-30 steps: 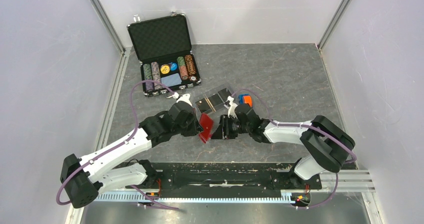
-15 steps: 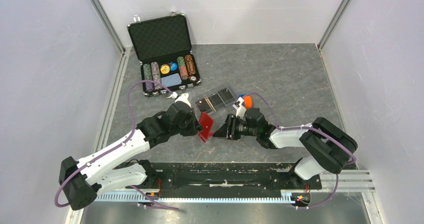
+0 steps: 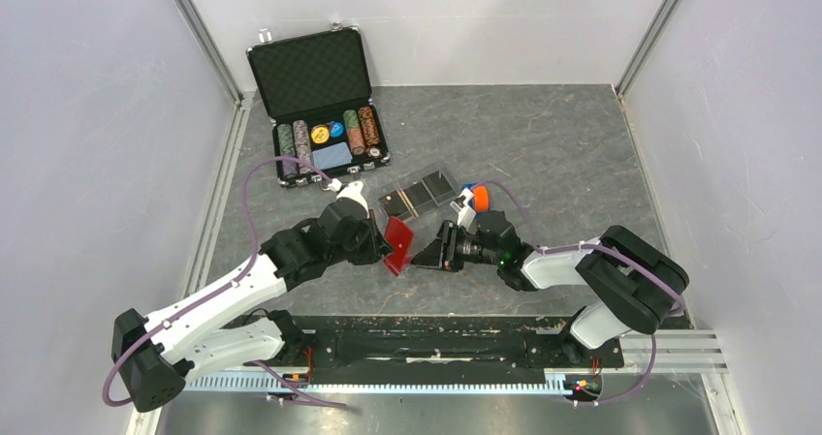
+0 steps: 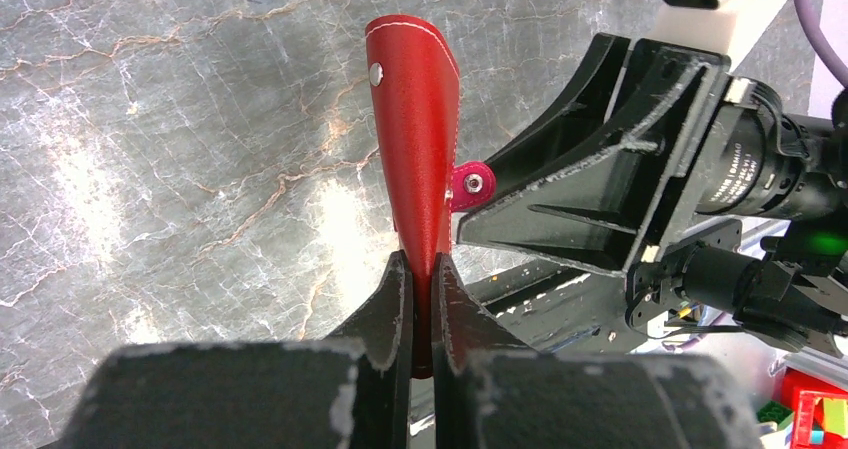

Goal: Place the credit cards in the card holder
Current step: Open the card holder at the center of the board.

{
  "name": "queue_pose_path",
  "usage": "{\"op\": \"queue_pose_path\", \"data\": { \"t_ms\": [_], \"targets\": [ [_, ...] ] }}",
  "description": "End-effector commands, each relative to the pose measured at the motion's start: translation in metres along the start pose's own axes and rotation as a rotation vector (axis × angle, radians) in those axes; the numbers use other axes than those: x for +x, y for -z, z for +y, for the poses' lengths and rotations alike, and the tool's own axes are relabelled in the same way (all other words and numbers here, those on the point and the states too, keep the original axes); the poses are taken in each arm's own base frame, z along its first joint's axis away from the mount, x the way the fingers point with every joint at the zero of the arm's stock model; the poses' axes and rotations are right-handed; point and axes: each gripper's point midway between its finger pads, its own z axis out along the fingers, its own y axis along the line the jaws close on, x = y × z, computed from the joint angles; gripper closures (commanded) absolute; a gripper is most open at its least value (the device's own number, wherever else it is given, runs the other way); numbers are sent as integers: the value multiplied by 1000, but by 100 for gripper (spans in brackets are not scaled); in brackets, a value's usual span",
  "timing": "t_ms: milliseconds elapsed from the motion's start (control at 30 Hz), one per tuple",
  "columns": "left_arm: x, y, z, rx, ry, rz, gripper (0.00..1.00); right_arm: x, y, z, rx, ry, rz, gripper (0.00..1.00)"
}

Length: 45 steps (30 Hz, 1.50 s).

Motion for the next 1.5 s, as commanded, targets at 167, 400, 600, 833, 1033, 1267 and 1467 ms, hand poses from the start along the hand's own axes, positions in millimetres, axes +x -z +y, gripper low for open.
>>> {"op": "queue_pose_path", "data": {
  "t_ms": [167, 400, 600, 833, 1033, 1267, 1467],
  "targets": [
    [-3, 7, -5, 46, -24, -38, 98, -11, -10, 4, -10, 10, -16, 64],
    [-1, 8, -5, 57, -27, -33, 98, -16, -13, 16, -73, -10, -34, 64],
    [-1, 9, -8, 73, -27, -39, 98, -11, -16, 15, -74, -19, -11, 65],
    [-2, 10, -9, 78, -28, -42, 98, -7, -20, 11, -47, -12, 7, 82],
    [1, 8, -5, 69, -28, -38, 95, -13, -14, 29, -118, 0, -28, 100],
    [2, 8, 0, 60, -25, -50, 39, -34, -3, 48, -95, 122, -71, 100],
    [-2, 12, 12, 7, -44, -79, 0, -64, 8, 63, 55, 423, -69, 100]
  ]
}}
